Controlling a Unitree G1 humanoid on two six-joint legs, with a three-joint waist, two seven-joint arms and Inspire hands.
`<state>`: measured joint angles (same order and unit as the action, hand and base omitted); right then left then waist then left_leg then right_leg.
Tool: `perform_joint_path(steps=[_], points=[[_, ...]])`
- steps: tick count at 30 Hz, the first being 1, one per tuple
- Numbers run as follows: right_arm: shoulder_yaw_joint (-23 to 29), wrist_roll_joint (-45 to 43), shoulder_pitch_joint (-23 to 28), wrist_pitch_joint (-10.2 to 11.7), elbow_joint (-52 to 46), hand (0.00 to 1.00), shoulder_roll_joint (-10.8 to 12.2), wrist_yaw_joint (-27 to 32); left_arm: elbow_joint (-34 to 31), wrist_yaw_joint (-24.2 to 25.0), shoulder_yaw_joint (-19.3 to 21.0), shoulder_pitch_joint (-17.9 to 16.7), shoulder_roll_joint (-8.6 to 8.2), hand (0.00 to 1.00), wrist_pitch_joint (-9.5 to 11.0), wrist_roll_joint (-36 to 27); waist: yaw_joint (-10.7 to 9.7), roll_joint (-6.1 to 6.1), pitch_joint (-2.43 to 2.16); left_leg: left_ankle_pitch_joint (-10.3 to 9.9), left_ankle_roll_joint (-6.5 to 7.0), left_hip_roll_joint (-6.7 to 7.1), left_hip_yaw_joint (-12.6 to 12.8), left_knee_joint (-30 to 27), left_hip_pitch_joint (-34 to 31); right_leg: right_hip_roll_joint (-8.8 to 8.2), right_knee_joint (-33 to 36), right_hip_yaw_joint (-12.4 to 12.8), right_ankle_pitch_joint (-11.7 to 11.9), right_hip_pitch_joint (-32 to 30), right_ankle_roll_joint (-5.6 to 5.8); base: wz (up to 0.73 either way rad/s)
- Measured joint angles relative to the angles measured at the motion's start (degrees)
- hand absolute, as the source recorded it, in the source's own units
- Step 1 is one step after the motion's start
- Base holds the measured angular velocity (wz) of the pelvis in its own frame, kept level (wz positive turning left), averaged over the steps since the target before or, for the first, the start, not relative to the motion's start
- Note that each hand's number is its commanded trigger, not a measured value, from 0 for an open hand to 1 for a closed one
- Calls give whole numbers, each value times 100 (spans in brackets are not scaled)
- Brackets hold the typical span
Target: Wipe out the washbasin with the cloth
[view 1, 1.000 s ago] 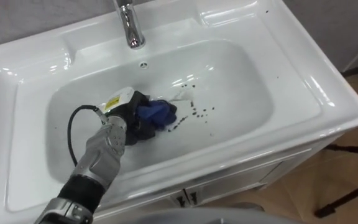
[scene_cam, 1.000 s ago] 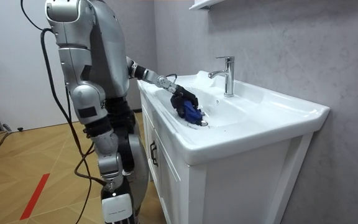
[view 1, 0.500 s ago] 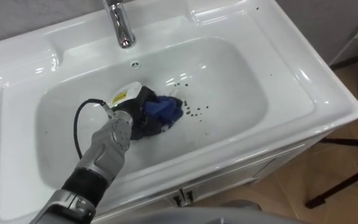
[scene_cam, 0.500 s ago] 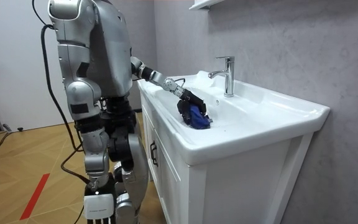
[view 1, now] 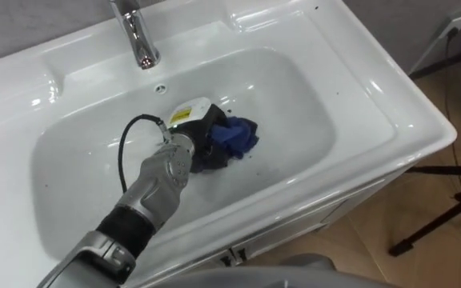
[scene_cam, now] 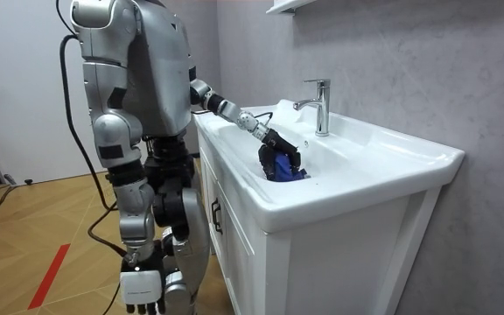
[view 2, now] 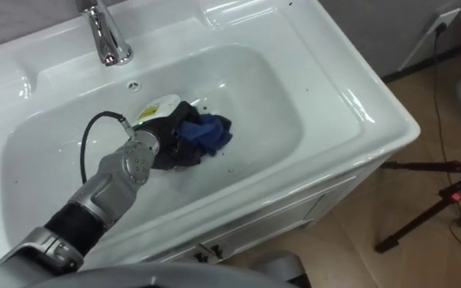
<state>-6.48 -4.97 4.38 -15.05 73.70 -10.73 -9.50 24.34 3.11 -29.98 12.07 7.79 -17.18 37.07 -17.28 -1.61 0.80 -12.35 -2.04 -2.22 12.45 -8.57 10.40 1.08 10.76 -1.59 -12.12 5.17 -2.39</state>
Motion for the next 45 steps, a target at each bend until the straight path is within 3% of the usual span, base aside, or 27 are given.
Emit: perform_joint_path(steps=[8,16,22,32,45], points=[[-21,37,-88,54,20,0,-1,-34,-5,1,-219,180,7,100,0,137,-43,-43,24,0,0,3,16,-3,-86,1,-1,-30,4,-60,4,1],[-68,190,-246,74,165,0,-15,-174,-167,19,-358,228,-22,100,-41,137,-153,-139,13,0,0,-15,174,5,-170,-9,42,-17,16,-127,9,1],[-244,481,-329,77,267,0,-29,-174,-158,24,-683,439,-65,100,-51,128,-181,-255,37,-1,1,-6,195,31,-161,-25,40,-4,21,-127,17,0],[-358,665,-512,174,450,0,-50,-108,-167,23,-684,474,-72,100,-46,116,-308,-344,83,-1,1,-8,188,29,-158,-15,43,-37,21,-110,18,2],[-361,669,-668,454,494,0,-81,18,-1226,564,-881,474,-161,100,1,58,-302,-312,112,-2,2,-8,154,20,-121,-7,72,-4,21,-149,18,-2]])
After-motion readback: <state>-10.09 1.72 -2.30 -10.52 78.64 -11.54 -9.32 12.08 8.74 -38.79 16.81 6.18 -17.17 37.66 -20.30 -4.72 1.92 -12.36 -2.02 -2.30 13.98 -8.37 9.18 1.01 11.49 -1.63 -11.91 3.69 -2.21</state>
